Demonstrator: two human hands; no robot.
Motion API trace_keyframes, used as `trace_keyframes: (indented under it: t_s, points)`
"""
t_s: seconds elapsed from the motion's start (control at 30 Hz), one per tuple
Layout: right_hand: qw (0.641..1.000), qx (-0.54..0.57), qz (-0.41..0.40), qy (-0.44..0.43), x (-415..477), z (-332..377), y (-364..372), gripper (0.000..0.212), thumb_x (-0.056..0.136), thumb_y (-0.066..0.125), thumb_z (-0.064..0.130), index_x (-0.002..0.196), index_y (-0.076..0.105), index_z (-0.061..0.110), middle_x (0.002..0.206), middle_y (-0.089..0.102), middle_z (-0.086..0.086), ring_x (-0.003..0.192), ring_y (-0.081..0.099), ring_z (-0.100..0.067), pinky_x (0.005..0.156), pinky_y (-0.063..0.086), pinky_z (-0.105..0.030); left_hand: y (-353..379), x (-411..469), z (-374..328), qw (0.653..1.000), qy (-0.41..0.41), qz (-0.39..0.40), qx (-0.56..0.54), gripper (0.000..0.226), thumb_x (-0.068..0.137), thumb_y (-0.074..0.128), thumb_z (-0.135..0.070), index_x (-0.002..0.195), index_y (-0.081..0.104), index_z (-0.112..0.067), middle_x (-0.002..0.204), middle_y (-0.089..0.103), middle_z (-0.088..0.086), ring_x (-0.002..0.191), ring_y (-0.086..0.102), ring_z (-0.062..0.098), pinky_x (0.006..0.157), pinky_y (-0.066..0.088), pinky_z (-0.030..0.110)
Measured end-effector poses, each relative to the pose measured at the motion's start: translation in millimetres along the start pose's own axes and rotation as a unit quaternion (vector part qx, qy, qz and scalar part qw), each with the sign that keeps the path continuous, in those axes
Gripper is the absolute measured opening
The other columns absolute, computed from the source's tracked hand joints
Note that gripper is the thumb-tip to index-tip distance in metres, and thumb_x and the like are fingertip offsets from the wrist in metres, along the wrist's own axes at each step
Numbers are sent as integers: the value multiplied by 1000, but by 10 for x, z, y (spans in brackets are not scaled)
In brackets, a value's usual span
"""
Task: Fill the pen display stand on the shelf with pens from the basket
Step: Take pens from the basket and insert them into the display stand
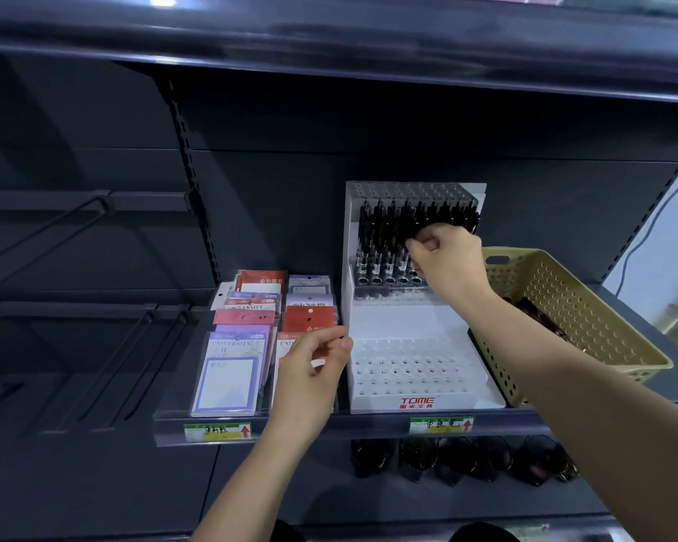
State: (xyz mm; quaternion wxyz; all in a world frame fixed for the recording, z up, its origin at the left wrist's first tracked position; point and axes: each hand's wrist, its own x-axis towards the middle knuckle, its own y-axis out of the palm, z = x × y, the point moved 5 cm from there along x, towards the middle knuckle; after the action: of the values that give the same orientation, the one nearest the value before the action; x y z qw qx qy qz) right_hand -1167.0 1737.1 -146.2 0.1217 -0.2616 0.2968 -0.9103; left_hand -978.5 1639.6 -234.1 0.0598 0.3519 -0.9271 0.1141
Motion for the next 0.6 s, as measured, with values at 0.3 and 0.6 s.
trace_keyframes:
  t_s: [0.3, 0.6]
  points:
    - [997, -50, 54, 6, 170, 27, 4, 16, 90, 58, 18, 91, 68, 6, 75, 68, -12, 68, 65, -25, 53, 47, -21, 47, 15, 20, 1000, -11, 1, 2, 13, 90, 58, -23, 100, 63, -31, 103, 63, -15, 94, 55, -6, 70, 39, -1]
    - [997, -62, 50, -10, 137, -59, 32, 15, 90, 58, 19, 77, 61, 12, 70, 68, -10, 61, 63, -23, 59, 52, -26, 211, 258, -266, 999, 20, 28, 16, 11, 89, 59, -24, 96, 62, -33, 98, 64, -12, 88, 57, -4, 72, 41, 3]
